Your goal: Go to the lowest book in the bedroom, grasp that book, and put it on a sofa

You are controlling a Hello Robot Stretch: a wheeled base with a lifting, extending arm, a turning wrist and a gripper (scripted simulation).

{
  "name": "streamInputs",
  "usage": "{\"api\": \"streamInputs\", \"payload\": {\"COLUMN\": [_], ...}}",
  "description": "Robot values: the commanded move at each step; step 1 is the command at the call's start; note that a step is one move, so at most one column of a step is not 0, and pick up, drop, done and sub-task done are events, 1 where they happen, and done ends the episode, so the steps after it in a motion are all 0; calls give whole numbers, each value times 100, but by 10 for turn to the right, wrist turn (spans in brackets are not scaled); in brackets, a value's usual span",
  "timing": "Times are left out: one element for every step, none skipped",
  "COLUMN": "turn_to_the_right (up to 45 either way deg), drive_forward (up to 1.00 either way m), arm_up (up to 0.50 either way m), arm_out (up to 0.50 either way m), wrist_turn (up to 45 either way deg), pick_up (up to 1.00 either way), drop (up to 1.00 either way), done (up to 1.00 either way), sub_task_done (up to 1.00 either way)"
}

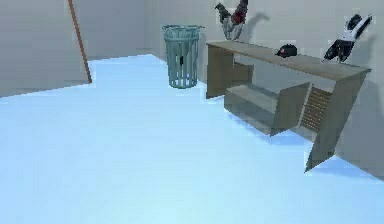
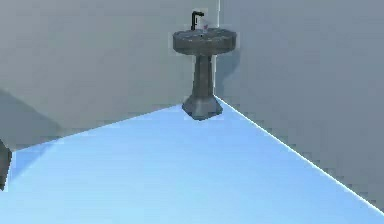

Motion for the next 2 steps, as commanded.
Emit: {"api": "streamInputs", "payload": {"turn_to_the_right": [-180, 0], "drive_forward": [0, 100], "arm_up": [0, 0], "arm_out": [0, 0], "wrist_turn": [0, 0], "pick_up": [0, 0], "drop": [0, 0], "done": [0, 0], "sub_task_done": [0, 0]}}
